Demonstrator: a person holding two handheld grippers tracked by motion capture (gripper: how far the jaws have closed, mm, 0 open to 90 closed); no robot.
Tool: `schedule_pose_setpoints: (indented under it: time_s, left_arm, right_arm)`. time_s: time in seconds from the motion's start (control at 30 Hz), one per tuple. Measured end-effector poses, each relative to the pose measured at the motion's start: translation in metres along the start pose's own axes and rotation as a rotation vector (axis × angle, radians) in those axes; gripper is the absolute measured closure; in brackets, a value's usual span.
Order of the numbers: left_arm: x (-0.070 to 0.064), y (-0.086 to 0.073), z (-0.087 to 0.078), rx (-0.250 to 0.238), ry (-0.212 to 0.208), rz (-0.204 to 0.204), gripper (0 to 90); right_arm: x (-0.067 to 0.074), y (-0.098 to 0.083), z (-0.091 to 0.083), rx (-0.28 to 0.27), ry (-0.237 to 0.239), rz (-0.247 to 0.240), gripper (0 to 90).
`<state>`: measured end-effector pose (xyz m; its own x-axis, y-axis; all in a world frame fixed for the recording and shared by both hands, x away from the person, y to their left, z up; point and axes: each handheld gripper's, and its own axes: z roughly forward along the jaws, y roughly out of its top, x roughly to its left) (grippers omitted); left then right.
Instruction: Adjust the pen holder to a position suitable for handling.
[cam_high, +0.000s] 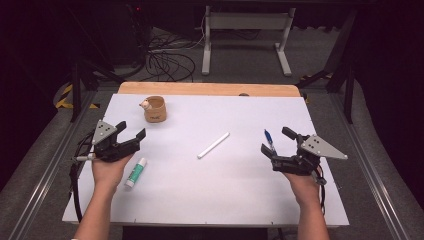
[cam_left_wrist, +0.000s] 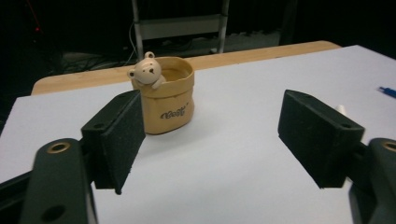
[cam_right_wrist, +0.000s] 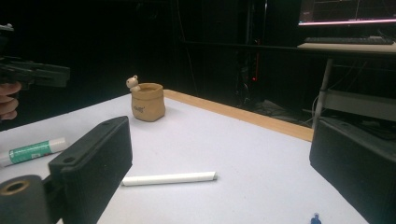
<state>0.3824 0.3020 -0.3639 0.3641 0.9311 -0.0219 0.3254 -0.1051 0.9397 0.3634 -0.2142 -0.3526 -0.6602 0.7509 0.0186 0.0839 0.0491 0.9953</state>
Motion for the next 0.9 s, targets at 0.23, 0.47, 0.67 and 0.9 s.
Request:
schedule_pose_setpoints:
  time_s: [0.23,0.47,0.67,0.9]
  left_arm:
    - [0.004,0.01,0.014,0.023,0.012,-0.015,24.4]
    - [0.002,0.02,0.031,0.049,0.037,0.003,24.3]
    - [0.004,0.026,0.046,0.06,0.07,-0.014,23.8]
    - [0.006,0.03,0.065,0.113,0.11,-0.006,23.2]
  right_arm:
    - [0.001,0.0,0.001,-0.002,0.005,0.002,6.9]
    - [0.001,0.002,-0.001,-0.015,-0.003,0.0,7.5]
    - [0.001,0.004,-0.004,-0.04,0.004,0.007,7.5]
    - [0.002,0.004,-0.002,-0.024,0.024,0.003,7.5]
